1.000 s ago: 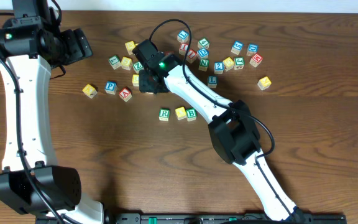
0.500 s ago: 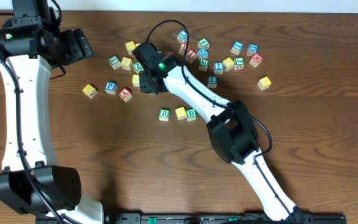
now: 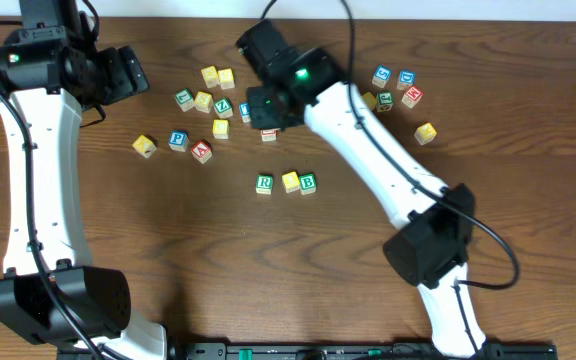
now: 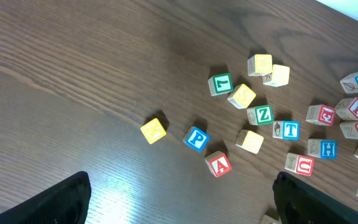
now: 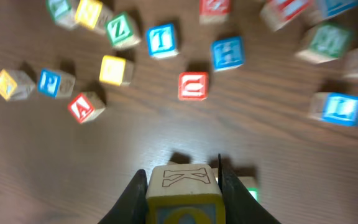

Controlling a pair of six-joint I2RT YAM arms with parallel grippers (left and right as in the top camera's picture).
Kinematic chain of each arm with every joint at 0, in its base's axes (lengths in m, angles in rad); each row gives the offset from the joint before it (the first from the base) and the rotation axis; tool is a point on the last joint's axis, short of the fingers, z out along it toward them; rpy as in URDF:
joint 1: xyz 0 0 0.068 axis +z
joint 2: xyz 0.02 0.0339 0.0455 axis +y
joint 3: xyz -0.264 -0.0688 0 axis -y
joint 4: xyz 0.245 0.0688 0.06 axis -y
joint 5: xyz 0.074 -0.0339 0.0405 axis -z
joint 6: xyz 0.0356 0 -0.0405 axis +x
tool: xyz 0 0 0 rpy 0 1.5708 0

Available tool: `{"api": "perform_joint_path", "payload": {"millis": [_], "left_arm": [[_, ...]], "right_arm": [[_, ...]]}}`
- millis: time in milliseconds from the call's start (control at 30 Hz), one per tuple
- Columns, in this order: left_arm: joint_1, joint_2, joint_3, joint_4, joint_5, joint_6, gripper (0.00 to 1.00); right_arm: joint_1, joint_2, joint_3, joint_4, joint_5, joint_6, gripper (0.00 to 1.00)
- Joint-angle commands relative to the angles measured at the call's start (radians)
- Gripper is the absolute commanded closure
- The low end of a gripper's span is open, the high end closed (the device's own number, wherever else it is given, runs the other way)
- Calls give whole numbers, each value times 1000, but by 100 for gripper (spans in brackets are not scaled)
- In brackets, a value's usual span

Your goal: Spell out ROBOT

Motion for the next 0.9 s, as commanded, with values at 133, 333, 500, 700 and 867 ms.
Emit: {"api": "perform_joint_path", "payload": {"millis": [133,333,500,700,867], "left_arm": [[4,0,-3,0,-13,-10,7],[4,0,-3,-1,-13,-10,7],[4,0,-3,-1,-13,-10,7],[4,0,-3,-1,-13,-10,7],[4,0,-3,-1,-13,-10,7]], "right_arm": [[-90,-57,-45,-202,76,-41,90],[-90,-57,-342,-93,85,-4,94],[-90,-57,-530,80,86,5,92],[-90,-57,-632,201,60,17,91],[-89,-57,-661,217,55,20,81]]}}
